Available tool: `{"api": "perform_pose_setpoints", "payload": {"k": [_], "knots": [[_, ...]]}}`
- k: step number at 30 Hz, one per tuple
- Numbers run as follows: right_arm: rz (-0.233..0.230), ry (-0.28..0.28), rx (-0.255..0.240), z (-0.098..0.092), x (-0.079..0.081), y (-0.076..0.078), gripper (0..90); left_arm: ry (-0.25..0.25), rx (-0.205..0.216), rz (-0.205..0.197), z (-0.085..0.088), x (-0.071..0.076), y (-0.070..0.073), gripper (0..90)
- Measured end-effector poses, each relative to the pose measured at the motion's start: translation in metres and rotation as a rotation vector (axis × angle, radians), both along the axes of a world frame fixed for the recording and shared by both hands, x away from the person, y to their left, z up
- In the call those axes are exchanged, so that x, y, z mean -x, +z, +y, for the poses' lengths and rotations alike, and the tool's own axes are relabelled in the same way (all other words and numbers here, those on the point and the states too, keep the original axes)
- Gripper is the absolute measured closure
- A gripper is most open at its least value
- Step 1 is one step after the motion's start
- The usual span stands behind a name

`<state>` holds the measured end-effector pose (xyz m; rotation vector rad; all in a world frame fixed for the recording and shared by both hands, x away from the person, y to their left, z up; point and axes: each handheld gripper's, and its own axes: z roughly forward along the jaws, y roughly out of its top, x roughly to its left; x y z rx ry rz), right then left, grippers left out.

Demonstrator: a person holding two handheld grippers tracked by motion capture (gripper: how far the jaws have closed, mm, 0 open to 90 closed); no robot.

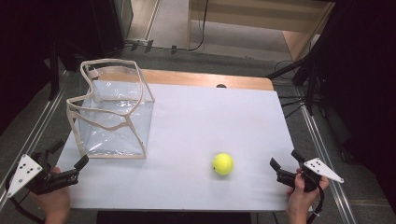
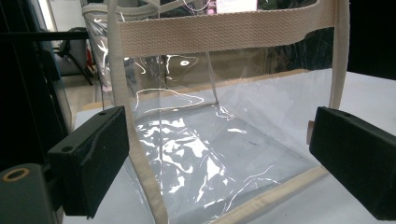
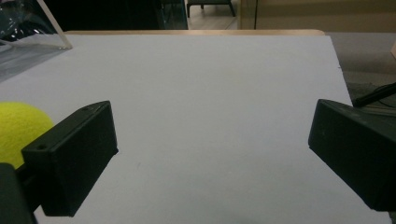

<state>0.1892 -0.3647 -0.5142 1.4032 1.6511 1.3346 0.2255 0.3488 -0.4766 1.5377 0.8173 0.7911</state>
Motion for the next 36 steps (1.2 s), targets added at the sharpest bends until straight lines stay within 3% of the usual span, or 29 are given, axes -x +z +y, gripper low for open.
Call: {"api": "perform_pose_setpoints", "payload": {"k": [6, 10, 13, 20, 28, 36], "knots": [[-0.019, 0.025, -0.019, 0.0, 0.001, 0.005, 0.0, -0.003, -0.005, -0.002, -0.002, 0.0, 0.0, 5.3], [-0.021, 0.041, 0.044, 0.004, 0.0, 0.012, 0.0, -0.005, -0.004, 0.0, -0.002, 0.001, -0.001, 5.3], [-0.013, 0.05, 0.063, 0.005, -0.001, 0.015, 0.0, -0.004, -0.006, 0.001, -0.002, 0.001, -0.001, 5.3], [0.02, 0.088, 0.108, 0.012, -0.005, 0.024, 0.1, -0.008, -0.02, 0.0, -0.003, 0.001, -0.001, 5.3], [0.071, 0.167, 0.203, 0.029, -0.011, 0.035, 0.1, -0.01, -0.027, 0.0, -0.005, 0.001, -0.002, 5.3], [0.117, 0.232, 0.228, 0.042, -0.017, 0.042, 0.1, 0.0, -0.031, 0.001, -0.006, 0.001, -0.002, 5.2]]}}
